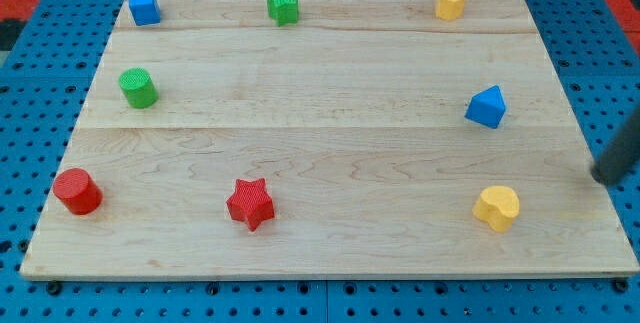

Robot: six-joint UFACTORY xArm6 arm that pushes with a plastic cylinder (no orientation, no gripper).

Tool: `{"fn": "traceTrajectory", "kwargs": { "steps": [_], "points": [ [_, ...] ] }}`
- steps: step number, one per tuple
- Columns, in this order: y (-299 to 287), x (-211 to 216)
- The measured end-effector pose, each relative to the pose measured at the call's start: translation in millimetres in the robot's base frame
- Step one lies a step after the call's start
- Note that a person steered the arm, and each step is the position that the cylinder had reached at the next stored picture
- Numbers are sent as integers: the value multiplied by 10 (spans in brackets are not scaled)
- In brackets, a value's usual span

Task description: Slide the yellow heart to the top right side of the red star

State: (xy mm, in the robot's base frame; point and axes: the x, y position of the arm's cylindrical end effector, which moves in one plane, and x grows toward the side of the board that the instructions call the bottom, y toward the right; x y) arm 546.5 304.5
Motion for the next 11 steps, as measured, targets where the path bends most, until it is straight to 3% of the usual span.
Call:
{"fn": "traceTrajectory", "kwargs": {
  "steps": [1,3,5,7,8,9,10,11],
  "points": [
    [-366,336],
    [-1957,-126],
    [-1594,107],
    [-2405,27],
    [-3038,-566],
    [-3246,-709],
    [-3004,-346],
    [-3179,-248]
  ]
}}
